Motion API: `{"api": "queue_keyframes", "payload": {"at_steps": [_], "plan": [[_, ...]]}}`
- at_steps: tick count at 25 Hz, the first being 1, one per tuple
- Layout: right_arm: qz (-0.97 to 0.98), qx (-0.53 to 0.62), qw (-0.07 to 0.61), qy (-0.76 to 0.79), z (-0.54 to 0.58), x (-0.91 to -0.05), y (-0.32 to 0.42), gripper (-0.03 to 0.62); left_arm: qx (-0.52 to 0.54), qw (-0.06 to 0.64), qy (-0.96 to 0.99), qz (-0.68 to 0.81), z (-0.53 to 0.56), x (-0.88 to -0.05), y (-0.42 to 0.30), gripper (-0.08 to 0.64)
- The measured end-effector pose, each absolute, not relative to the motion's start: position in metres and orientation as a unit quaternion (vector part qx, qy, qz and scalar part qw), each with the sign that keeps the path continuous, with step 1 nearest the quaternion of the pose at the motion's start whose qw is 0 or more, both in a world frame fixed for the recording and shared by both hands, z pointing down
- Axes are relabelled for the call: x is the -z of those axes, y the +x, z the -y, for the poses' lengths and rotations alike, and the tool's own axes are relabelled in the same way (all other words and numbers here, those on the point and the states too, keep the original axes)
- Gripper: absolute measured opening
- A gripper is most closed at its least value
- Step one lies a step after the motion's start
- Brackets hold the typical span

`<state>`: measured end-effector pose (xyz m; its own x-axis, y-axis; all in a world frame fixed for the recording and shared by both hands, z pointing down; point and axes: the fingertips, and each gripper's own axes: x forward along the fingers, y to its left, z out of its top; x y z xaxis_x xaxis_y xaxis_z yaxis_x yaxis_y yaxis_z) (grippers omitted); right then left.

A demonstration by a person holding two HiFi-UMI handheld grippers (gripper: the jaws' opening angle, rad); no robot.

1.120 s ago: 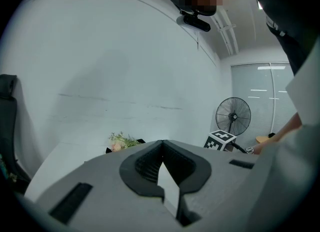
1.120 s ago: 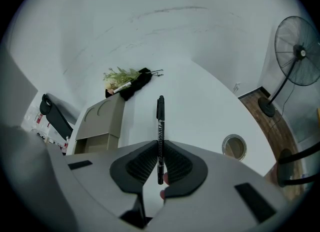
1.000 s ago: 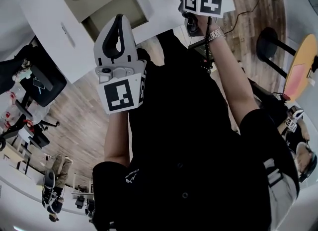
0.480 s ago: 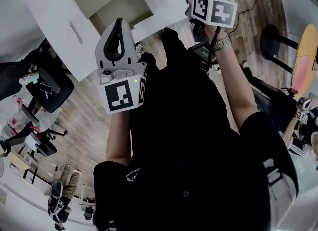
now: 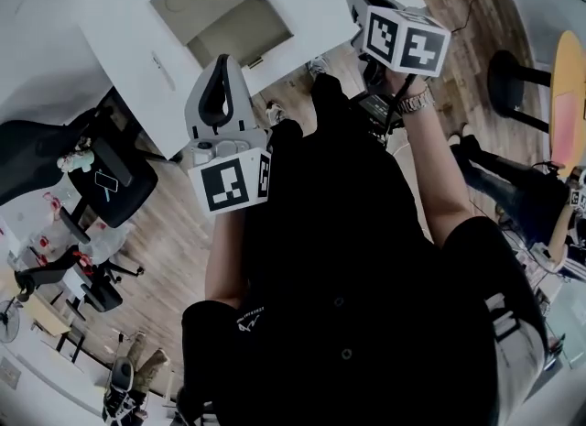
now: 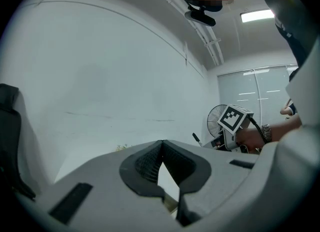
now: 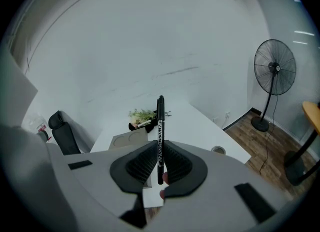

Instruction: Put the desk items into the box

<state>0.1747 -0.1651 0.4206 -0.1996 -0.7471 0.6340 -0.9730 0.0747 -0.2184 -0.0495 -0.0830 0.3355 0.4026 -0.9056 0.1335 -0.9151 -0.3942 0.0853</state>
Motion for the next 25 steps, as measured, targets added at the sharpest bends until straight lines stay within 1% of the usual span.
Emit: {"api": "queue_keyframes", "payload": {"at_steps": [6,12,18,25], "plan": [[0.736,-0.272,0.127,0.608,0.148,-0.366,0.16,0.04,-0.014,0.052,0.833,0.551,0.067,-0.314,-0.067,0.008],[0.76,-0.229,0.09,0.601,0.125,-0.313,0.139,0.04,-0.003,0.037,0.831,0.555,0.048,-0.299,-0.081,0.008],[0.789,-0.192,0.066,0.579,0.098,-0.273,0.116,0.04,0.018,0.023,0.824,0.565,0.035,-0.276,-0.099,0.008],[0.804,-0.182,0.056,0.563,0.078,-0.258,0.099,0.04,0.025,0.032,0.821,0.569,0.029,-0.274,-0.11,0.008]]}}
